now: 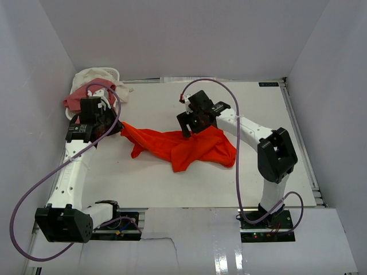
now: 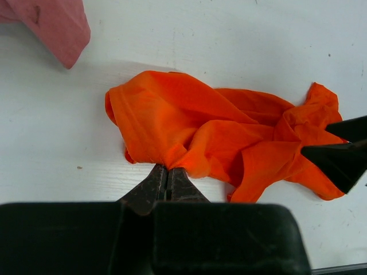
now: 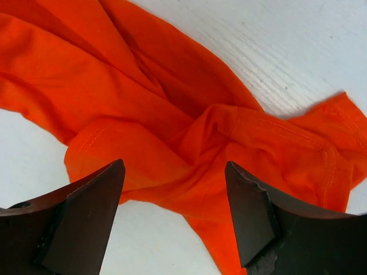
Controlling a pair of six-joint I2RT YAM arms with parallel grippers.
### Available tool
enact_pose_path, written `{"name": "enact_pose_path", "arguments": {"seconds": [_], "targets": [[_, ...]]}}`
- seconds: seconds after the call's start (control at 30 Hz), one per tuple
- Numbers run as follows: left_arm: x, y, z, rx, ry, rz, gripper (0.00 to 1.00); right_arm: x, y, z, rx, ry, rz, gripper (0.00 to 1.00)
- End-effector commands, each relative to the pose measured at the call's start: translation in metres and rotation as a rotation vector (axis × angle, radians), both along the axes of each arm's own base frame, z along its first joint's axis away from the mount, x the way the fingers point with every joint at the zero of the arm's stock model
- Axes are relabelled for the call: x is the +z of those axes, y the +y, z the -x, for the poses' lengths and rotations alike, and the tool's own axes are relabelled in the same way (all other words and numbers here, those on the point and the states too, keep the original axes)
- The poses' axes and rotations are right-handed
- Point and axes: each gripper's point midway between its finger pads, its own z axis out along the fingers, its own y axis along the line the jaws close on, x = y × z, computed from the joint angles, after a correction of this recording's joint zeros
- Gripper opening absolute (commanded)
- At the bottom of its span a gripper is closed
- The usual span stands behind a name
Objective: Fold and stack the t-shirts
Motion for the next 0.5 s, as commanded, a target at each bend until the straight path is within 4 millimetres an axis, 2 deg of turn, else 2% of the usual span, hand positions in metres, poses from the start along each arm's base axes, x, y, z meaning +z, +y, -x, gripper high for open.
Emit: {"name": "enact_pose_path", "arguments": {"seconds": [0.0,0.37,0.47], "targets": [[0.014,0.001,-0.002,-0.01,-0.062,-0.002,0.0,0.013,0.017,-0.006,0.068,-0.028,0.029,0.77],[-0.005,-0.007,0.0,-0.047,-0.028,0.027,0.0,0.014,0.07,0.033,0.191,-0.03,0.074,0.75],[-0.012,-0.009,0.002,-0.058,-0.017,0.035,0.0,0.007,0.078,0.04,0.205,-0.033,0.131,0.75]]}}
